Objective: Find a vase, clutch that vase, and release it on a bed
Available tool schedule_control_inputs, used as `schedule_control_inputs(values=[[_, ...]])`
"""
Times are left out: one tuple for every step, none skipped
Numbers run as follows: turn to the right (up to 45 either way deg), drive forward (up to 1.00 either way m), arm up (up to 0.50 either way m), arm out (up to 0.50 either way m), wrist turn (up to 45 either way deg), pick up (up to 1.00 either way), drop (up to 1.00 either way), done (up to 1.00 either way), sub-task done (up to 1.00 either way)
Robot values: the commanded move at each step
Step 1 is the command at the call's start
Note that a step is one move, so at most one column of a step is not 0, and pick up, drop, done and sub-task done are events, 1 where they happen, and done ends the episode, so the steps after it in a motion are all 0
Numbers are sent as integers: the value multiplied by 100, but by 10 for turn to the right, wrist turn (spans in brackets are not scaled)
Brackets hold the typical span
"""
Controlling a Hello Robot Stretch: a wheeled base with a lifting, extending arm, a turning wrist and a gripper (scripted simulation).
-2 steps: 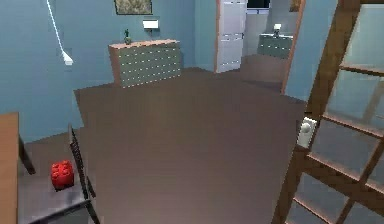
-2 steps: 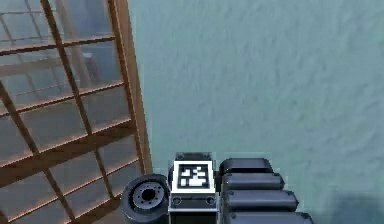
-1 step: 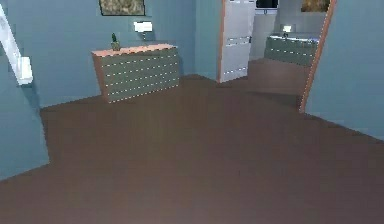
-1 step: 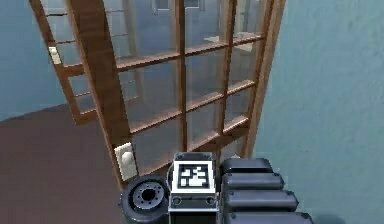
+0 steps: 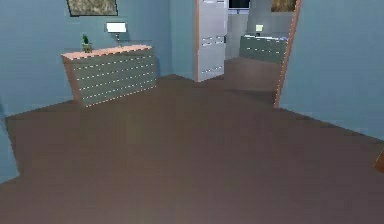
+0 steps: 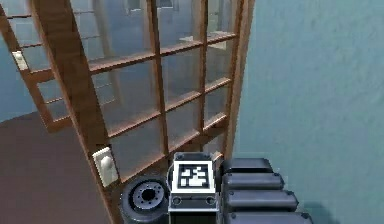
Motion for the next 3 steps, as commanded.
schedule_control_inputs(values=[[0, 35, 0, 0, 0, 0, 0, 0, 0], [-450, 0, 0, 0, 0, 0, 0, 0, 0], [-420, 0, 0, 0, 0, 0, 0, 0, 0]])
